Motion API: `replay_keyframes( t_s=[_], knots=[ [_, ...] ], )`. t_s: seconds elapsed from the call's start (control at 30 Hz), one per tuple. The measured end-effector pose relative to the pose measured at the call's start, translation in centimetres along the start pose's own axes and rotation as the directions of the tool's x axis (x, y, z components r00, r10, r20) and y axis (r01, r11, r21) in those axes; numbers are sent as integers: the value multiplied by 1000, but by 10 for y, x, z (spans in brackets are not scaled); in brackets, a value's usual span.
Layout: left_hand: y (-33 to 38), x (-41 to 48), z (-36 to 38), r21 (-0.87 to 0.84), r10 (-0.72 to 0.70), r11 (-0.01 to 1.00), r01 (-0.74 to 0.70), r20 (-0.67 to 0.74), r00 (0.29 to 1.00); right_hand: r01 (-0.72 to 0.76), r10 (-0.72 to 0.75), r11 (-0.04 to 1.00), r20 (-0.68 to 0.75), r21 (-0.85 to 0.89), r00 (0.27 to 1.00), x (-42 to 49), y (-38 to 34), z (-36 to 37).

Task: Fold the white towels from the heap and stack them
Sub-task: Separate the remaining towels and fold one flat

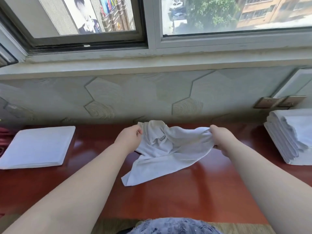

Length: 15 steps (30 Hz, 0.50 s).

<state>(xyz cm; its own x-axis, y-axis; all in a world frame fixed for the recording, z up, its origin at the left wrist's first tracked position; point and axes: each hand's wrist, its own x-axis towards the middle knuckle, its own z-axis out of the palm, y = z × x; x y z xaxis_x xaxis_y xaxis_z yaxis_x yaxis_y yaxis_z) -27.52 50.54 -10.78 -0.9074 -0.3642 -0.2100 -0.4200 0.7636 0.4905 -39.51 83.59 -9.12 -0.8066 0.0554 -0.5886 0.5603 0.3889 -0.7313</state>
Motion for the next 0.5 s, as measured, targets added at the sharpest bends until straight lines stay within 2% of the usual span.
replay_keyframes(
  t_s=[0.1, 0.2, 0.33, 0.4, 0.47, 0.5],
  knots=[
    [3, -3, 29, 27, -4, 1000, 0, 152, 988, 16, -18, 957, -6, -289, 1000, 1, 22, 3],
    [5, -2, 67, 89, -6, 996, -17, 252, 968, 74, -61, 858, 44, -509, 997, 3, 45, 10],
    [6, 13, 105, 174, -15, 985, -16, 176, 984, 95, -165, 700, -31, -707, 986, 9, 79, 26],
    [3, 30, 115, 248, -27, 968, -23, 197, 980, 188, -325, 556, -3, -809, 946, 11, 93, 39],
    [-3, 43, 121, 292, -45, 956, -40, 280, 959, 318, -438, 359, 142, -877, 888, 16, 99, 56],
    [-6, 47, 124, 314, -50, 948, -50, 304, 951, 391, -436, 290, 243, -874, 867, 19, 98, 66]
  ],
)
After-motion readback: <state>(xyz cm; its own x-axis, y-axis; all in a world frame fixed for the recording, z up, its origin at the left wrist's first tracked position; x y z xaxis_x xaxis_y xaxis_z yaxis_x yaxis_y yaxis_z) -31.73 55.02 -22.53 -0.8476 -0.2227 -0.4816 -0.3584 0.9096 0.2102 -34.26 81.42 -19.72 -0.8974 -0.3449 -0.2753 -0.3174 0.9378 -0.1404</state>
